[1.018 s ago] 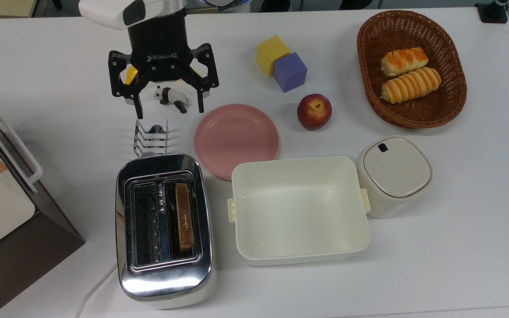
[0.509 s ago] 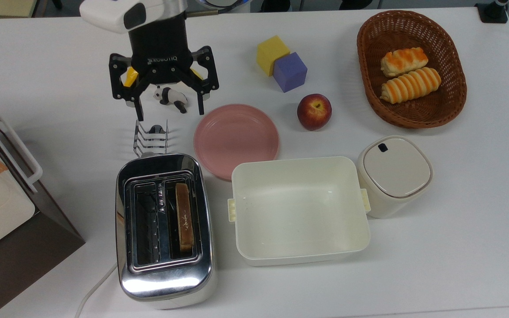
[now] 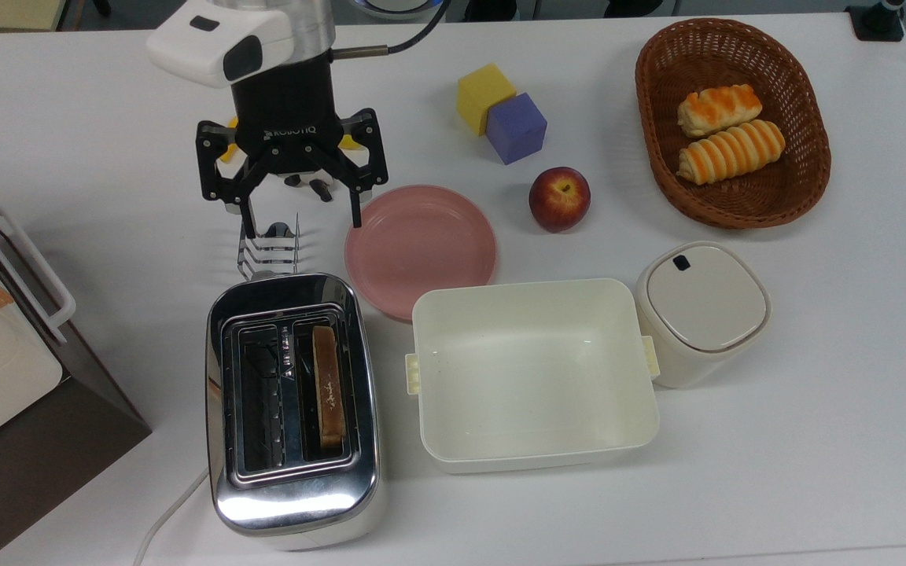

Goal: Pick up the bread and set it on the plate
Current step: 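Move the open gripper over the toaster toward the toast slice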

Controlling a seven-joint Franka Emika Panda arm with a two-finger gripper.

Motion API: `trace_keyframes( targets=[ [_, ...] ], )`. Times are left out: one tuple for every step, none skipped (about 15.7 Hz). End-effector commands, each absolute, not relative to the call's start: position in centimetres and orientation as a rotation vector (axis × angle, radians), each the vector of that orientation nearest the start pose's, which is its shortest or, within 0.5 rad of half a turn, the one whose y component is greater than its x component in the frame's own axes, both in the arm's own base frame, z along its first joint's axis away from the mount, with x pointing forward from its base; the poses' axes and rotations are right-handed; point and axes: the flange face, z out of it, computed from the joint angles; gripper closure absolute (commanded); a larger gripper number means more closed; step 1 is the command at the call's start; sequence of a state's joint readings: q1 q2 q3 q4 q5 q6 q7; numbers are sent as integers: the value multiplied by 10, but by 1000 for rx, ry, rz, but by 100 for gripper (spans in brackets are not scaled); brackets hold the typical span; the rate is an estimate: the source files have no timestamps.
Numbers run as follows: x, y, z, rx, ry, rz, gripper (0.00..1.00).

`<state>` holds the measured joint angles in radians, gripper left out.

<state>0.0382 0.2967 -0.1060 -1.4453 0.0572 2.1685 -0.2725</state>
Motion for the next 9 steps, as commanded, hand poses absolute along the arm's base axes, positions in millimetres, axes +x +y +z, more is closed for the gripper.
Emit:
trace_keyframes(
  targets=[
    [690, -37, 568, -3099, -326, -726, 2],
    [693, -37, 568, -3096, -326, -762, 2],
    [695, -39, 569, -3092, -320, -800, 2],
    [698, -40, 565, -3092, -317, -813, 2],
    [700, -41, 560, -3093, -315, -813, 2],
    [702, -41, 558, -3093, -320, -820, 2],
    [705, -41, 550, -3098, -325, -816, 2],
    [708, -41, 544, -3100, -326, -816, 2],
    [711, -40, 544, -3098, -329, -825, 2]
  ],
)
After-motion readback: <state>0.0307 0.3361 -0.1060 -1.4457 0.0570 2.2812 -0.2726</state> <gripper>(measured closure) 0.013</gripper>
